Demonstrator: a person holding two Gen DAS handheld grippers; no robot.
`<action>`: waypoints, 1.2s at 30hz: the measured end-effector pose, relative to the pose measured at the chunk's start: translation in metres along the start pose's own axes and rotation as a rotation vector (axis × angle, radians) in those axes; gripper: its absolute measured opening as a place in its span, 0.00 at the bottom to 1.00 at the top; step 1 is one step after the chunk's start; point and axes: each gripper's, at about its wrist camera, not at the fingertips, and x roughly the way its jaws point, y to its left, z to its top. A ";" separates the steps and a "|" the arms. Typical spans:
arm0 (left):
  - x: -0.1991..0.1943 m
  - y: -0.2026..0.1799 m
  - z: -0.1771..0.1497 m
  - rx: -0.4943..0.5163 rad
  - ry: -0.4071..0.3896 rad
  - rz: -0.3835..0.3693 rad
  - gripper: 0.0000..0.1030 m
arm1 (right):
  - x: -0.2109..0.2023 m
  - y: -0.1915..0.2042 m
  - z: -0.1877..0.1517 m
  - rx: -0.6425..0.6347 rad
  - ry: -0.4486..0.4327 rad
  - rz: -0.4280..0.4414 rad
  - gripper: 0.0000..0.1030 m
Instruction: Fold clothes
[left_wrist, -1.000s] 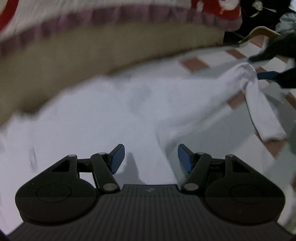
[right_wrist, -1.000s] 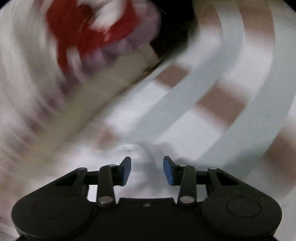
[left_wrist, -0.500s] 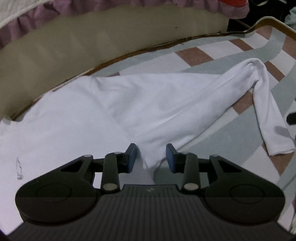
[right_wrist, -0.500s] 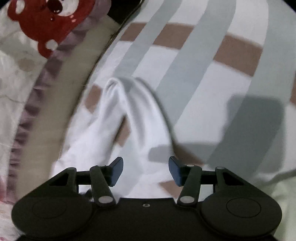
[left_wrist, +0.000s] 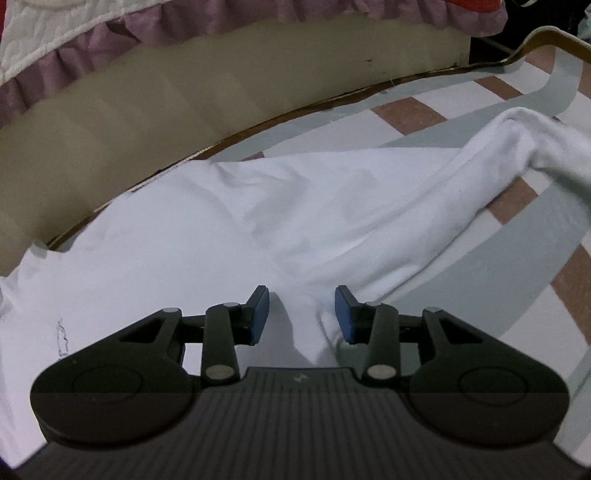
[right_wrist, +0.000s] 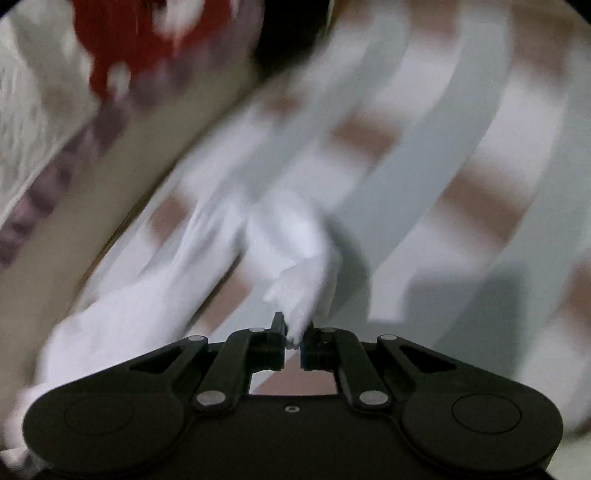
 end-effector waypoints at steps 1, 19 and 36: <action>-0.001 0.001 0.000 0.003 -0.002 0.000 0.38 | -0.006 -0.013 0.007 0.019 -0.060 -0.006 0.07; -0.016 0.003 -0.017 0.006 -0.063 -0.044 0.50 | -0.050 -0.076 0.073 0.125 -0.344 0.054 0.07; 0.014 -0.037 0.051 0.121 0.002 -0.093 0.08 | 0.006 -0.121 0.069 0.241 -0.076 0.162 0.08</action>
